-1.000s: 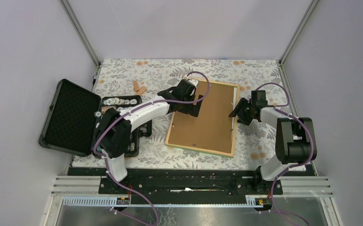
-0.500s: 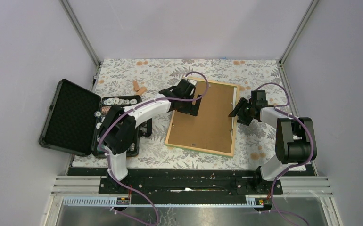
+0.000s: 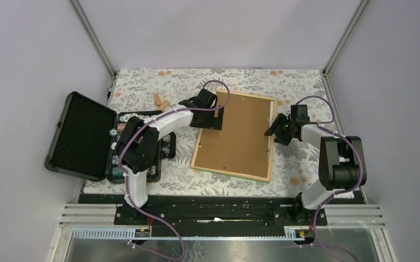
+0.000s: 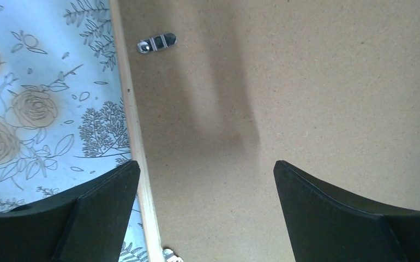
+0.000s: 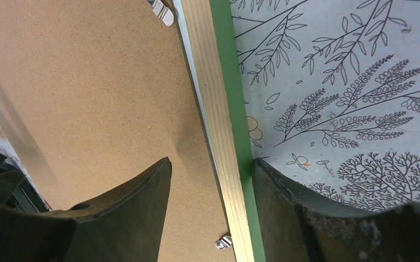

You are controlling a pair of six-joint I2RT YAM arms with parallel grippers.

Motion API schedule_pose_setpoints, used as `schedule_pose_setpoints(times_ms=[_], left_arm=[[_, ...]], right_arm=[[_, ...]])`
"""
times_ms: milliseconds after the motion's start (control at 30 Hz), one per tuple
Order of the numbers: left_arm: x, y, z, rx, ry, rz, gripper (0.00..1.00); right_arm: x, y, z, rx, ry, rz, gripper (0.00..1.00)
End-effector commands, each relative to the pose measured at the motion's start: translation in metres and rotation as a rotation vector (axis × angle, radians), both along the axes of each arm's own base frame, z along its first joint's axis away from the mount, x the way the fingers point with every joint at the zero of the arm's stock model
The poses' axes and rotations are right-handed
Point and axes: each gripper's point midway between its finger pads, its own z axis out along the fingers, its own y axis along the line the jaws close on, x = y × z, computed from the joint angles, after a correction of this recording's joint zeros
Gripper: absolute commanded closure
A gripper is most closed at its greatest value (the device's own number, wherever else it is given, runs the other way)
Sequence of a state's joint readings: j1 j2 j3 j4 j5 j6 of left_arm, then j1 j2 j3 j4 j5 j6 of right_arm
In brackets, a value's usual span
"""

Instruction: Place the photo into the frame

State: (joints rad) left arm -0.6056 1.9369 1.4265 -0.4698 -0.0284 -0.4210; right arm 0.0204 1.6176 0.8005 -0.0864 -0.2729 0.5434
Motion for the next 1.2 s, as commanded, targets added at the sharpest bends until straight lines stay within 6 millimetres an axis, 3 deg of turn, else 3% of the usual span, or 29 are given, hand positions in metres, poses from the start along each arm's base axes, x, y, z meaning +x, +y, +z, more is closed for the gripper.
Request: schedule_pose_setpoints(times_ms=[0,367,567,767,933,1167], left_arm=[[0.010,-0.011,0.004,-0.050,-0.011,0.012,0.02],[0.002,-0.029,-0.016,-0.174,0.110,-0.048,0.02],[-0.009,-0.061,-0.002,-0.365,0.112,-0.192,0.05],[-0.020,-0.080,0.007,-0.413,0.094,-0.281,0.06],[-0.009,-0.045,-0.015,-0.241,0.141,-0.107,0.05],[0.008,-0.019,0.023,-0.111,-0.027,-0.061,0.01]], right_arm=[[-0.021,0.004,-0.017,-0.006,0.092,0.027,0.37],[-0.019,0.006,-0.019,0.004,0.095,0.032,0.37],[-0.014,0.012,-0.018,0.033,0.083,0.051,0.37],[-0.008,0.015,-0.013,0.051,0.064,0.061,0.38],[-0.007,0.007,-0.008,-0.001,0.062,0.055,0.37],[-0.003,-0.012,0.012,-0.122,0.044,0.053,0.35]])
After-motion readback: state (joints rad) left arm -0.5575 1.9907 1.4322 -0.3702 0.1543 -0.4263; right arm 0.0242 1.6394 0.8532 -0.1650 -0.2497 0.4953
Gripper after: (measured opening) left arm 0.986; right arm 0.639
